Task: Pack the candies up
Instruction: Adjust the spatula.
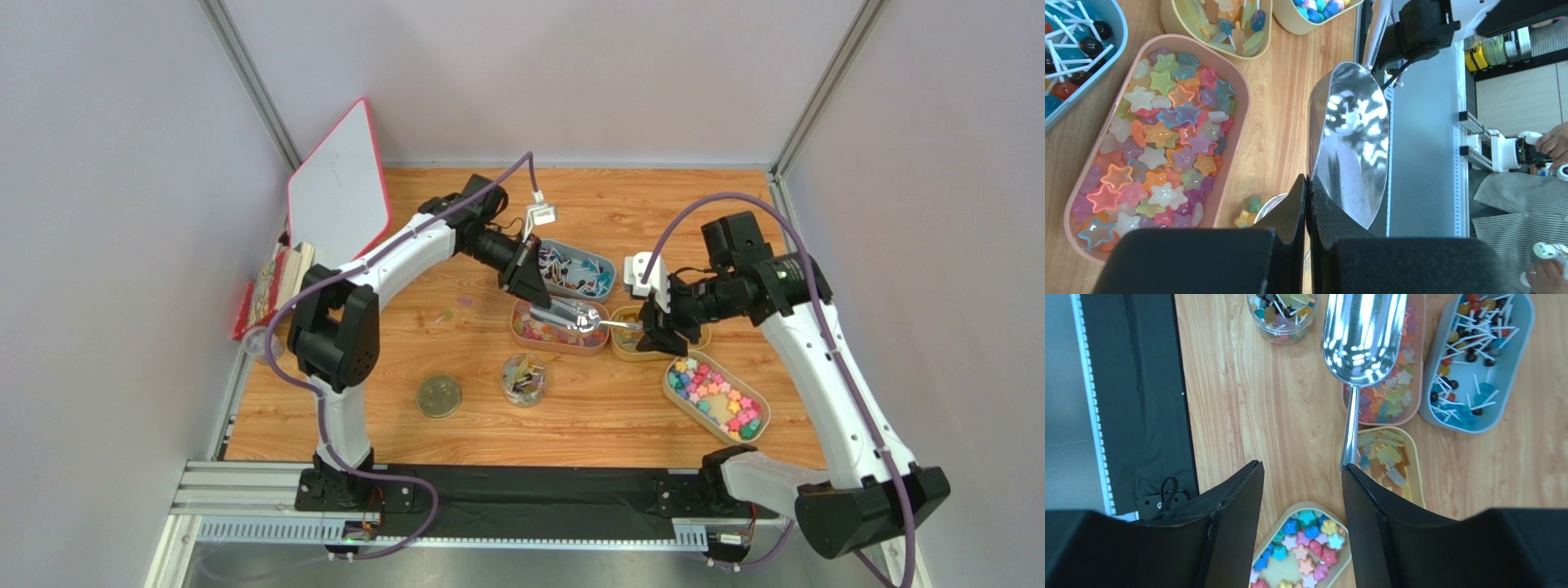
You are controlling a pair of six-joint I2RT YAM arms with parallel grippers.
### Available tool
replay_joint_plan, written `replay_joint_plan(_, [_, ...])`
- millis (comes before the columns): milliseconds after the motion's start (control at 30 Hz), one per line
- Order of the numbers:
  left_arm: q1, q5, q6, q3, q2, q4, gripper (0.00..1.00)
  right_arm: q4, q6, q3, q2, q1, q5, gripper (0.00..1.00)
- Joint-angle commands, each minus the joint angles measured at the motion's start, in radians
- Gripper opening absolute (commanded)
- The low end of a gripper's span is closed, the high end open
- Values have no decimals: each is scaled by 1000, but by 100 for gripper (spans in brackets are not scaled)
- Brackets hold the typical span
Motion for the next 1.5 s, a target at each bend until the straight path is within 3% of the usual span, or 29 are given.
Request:
replay_joint_plan(0, [-2,39,68,2,-101,-13,0,33,-50,-11,49,-14,-137,52])
replay_joint_plan(433, [-2,65,57,-19,-136,-15,0,249,43,-72,72,-19,-133,45])
replay_joint_plan(600, [-2,64,57,-12,-136,-16,0,248,54,-66,101,-19,-134,28])
replay_joint_plan(967, [-2,59,49,1,-130,-10,0,166,14,-46,150,-19,-127,36])
replay_joint_plan(1333, [-2,58,43,-1,-128,-1,0,162,22,-28,177,-19,-145,20])
replay_joint_plan(1467, [-2,56,37,-1,-125,7,0,156,24,-25,180,-14,-177,7])
